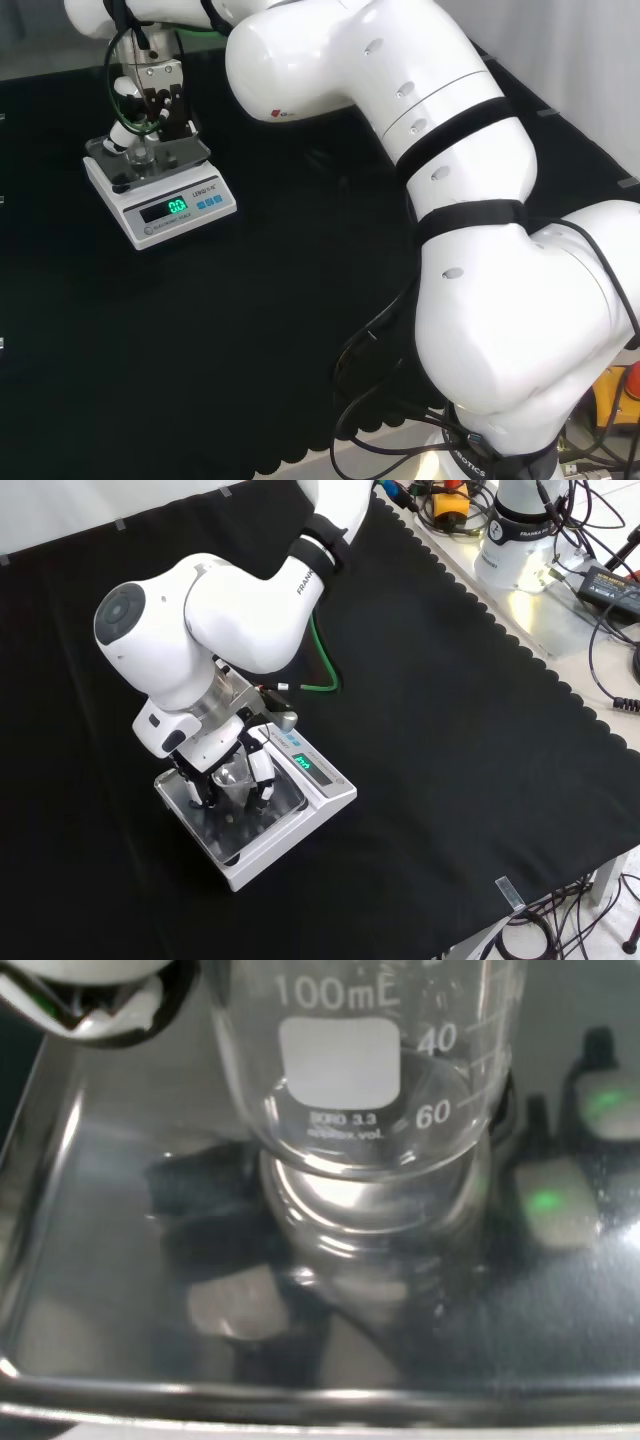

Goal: Put the beaker on the electronic balance.

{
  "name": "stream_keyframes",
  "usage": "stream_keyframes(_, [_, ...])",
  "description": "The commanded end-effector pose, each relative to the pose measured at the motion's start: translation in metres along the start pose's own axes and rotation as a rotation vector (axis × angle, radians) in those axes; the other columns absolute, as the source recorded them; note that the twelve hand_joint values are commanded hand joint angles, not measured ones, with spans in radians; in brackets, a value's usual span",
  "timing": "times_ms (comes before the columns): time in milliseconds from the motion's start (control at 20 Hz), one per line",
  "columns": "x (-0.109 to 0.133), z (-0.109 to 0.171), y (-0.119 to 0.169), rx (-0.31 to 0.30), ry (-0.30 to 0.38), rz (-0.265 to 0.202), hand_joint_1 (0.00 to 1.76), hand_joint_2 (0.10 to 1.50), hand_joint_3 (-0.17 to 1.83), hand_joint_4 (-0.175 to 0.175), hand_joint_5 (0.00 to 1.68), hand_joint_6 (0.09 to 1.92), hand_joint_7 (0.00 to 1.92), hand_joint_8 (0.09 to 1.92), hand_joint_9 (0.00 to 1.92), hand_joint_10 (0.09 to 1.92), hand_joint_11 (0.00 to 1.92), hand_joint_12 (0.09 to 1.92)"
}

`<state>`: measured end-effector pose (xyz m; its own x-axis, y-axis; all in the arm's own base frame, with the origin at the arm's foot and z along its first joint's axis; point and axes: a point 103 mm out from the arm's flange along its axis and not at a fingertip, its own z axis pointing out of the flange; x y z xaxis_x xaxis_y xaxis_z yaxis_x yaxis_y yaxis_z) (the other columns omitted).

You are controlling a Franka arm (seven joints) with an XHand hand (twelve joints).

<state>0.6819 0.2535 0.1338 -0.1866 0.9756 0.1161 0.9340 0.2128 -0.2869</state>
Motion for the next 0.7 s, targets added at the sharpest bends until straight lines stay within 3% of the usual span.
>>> stream_keyframes(50, [-0.006,-0.046,-0.025,0.053,-0.05,0.009,0.91,0.58,0.58,-0.076,0.87,0.86,1.16,0.77,1.26,0.63,0.93,1.23])
stream_keyframes(100, [-0.01,-0.055,-0.031,0.061,-0.058,0.013,0.82,0.59,0.52,-0.091,0.66,0.88,0.91,0.83,1.0,0.69,0.74,1.32])
stream_keyframes(200, [-0.017,-0.073,-0.044,0.075,-0.068,0.013,0.7,0.62,0.41,-0.1,0.42,0.8,0.5,0.88,0.56,0.8,0.43,1.44])
stream_keyframes(350, [-0.03,-0.103,-0.069,0.076,-0.074,0.012,0.61,0.65,0.28,-0.101,0.29,0.59,0.16,0.86,0.14,0.91,0.14,1.53])
stream_keyframes(500, [-0.046,-0.144,-0.105,0.052,-0.069,-0.009,0.56,0.69,0.18,-0.103,0.29,0.4,0.05,0.85,0.02,0.91,0.03,1.55])
stream_keyframes(700, [-0.075,-0.206,-0.168,-0.03,0.052,-0.059,0.54,0.7,0.14,-0.103,0.3,0.32,0.05,0.84,0.0,0.91,0.0,1.55])
